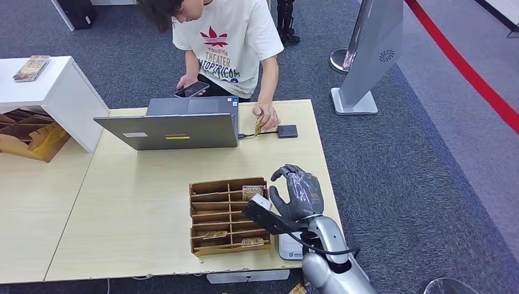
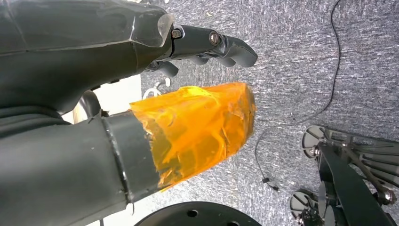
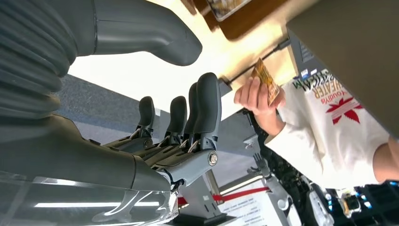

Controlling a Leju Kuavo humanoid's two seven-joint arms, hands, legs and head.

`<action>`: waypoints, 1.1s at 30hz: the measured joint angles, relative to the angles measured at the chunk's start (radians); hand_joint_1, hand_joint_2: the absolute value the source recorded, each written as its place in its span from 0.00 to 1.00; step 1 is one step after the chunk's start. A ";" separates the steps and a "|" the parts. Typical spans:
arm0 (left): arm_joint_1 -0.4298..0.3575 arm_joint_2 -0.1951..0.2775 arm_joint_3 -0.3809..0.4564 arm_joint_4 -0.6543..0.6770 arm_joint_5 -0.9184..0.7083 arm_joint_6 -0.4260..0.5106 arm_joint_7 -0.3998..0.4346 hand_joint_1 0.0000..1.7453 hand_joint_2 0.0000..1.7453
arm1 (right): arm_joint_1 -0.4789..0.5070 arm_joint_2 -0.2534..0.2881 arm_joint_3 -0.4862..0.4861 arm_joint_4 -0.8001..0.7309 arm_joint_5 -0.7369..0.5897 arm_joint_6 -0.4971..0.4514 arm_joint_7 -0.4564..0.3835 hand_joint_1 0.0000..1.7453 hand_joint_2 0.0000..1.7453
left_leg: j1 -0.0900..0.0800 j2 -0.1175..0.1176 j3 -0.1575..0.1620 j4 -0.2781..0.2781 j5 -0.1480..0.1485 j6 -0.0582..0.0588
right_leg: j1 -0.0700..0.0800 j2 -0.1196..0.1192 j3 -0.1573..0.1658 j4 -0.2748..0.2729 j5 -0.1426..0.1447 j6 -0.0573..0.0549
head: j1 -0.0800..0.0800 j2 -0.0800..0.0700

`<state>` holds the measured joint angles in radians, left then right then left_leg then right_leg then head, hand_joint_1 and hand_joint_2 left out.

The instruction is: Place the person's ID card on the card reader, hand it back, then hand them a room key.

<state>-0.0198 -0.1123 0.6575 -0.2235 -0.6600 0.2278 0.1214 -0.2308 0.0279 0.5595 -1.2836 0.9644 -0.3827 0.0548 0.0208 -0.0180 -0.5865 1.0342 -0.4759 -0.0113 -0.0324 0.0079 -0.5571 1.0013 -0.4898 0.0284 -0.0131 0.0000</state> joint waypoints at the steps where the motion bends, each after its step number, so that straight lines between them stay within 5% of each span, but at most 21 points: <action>1: 0.000 0.000 0.002 0.000 0.000 0.000 -0.001 0.00 0.00 | 0.002 0.000 -0.003 -0.007 -0.003 -0.002 -0.002 0.59 1.00 | 0.000 0.000 0.000 0.000 0.000 0.000 | 0.000 0.000 0.000 0.000 0.000 0.000 | 0.000 0.000; 11: 0.000 -0.004 0.019 0.000 0.006 0.001 -0.005 0.00 0.00 | 0.047 -0.007 -0.014 -0.127 -0.055 -0.001 -0.039 0.57 1.00 | 0.000 0.000 0.000 0.000 0.000 0.000 | 0.000 0.000 0.000 0.000 0.000 0.000 | 0.000 0.000; 19: 0.000 -0.004 0.039 0.000 0.019 0.000 -0.009 0.00 0.00 | 0.064 -0.020 -0.004 -0.194 -0.119 0.049 -0.090 0.44 1.00 | 0.000 0.000 0.000 0.000 0.000 0.000 | 0.000 0.000 0.000 0.000 0.000 0.000 | 0.000 0.000; 33: 0.000 -0.008 0.103 0.000 0.009 0.000 -0.018 0.00 0.00 | 0.064 -0.073 0.177 -0.227 -0.220 0.189 -0.160 0.43 1.00 | 0.000 0.000 0.000 0.000 0.000 0.000 | 0.000 0.000 0.000 0.000 0.000 0.000 | 0.000 0.000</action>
<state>-0.0197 -0.1206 0.7606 -0.2235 -0.6506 0.2281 0.1029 -0.1669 -0.0447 0.7369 -1.5104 0.7446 -0.1932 -0.1049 0.0209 -0.0176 -0.5865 1.0341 -0.4759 -0.0113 -0.0324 0.0082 -0.5569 1.0013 -0.4897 0.0283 -0.0131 0.0000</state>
